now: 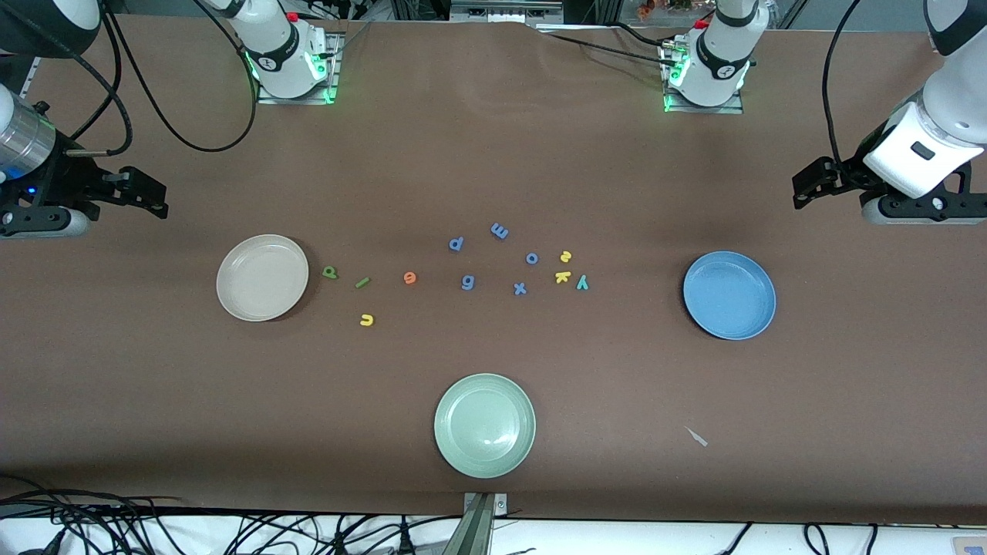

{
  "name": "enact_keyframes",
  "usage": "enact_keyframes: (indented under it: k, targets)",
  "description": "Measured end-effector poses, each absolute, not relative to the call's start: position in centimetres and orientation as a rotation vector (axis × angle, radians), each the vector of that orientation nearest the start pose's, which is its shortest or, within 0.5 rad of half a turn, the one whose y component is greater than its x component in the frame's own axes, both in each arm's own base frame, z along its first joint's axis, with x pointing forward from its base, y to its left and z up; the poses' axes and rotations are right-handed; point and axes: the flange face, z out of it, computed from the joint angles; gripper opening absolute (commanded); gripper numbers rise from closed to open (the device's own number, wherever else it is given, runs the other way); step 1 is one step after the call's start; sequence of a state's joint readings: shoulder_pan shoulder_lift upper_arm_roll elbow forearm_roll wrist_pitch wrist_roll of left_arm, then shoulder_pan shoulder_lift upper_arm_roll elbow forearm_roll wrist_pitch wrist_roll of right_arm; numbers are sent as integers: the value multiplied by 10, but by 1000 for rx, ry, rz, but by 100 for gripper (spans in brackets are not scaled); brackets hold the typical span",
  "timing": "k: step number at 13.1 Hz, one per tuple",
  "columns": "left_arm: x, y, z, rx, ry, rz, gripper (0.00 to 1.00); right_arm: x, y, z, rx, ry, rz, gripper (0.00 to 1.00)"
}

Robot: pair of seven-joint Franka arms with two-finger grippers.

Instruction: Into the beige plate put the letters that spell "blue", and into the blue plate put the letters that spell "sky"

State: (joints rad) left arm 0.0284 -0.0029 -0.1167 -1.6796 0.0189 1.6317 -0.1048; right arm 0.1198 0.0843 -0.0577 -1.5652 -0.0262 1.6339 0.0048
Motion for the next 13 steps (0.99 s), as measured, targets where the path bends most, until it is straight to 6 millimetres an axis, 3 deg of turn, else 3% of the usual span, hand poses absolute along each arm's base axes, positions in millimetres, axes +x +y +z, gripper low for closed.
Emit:
enact_keyframes:
  k: [13]
  targets:
    - [553, -47, 580, -3117, -23, 67, 100, 583, 35, 585, -3172, -58, 27, 100]
